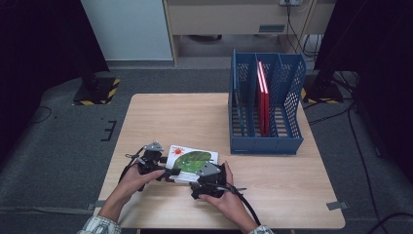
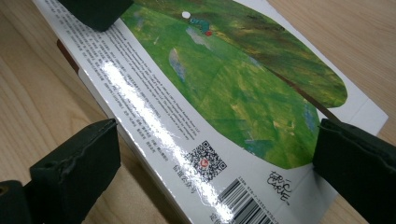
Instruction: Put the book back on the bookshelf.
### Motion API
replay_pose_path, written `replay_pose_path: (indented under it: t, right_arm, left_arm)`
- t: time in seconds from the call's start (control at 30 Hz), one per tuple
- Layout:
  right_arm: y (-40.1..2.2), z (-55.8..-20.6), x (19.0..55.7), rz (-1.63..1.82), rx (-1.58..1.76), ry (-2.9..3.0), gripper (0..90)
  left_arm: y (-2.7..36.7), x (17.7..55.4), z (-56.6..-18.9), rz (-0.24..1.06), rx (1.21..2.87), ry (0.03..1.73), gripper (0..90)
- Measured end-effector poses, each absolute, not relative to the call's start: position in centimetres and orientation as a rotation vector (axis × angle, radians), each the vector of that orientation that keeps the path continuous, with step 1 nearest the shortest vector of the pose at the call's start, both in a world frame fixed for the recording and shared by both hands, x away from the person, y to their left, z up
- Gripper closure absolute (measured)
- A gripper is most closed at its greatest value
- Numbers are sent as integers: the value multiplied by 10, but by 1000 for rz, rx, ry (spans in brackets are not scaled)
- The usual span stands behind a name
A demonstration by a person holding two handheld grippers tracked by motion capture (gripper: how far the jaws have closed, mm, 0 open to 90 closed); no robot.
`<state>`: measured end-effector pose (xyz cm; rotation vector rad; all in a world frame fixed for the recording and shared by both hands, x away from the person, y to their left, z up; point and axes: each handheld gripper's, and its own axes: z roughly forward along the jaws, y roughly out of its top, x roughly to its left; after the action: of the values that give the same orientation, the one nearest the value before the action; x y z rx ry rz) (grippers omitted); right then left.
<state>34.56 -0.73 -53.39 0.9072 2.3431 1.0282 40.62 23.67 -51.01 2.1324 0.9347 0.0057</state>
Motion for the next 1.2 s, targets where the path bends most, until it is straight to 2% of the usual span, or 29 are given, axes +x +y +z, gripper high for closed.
replay_pose_path:
  t: [0.17, 0.53, 1.2]
  right_arm:
    - [-9, -530, 343, 1061, 911, 2368, 41]
    - [-43, -513, 350, 1152, 996, 2370, 57]
    - [-47, -533, 361, 1124, 1127, 2467, 32]
  left_arm:
    - [237, 406, -511, 7, 2138, 934, 204]
    - [237, 405, -510, 20, 2140, 932, 210]
    - [237, 403, -512, 11, 2167, 921, 230]
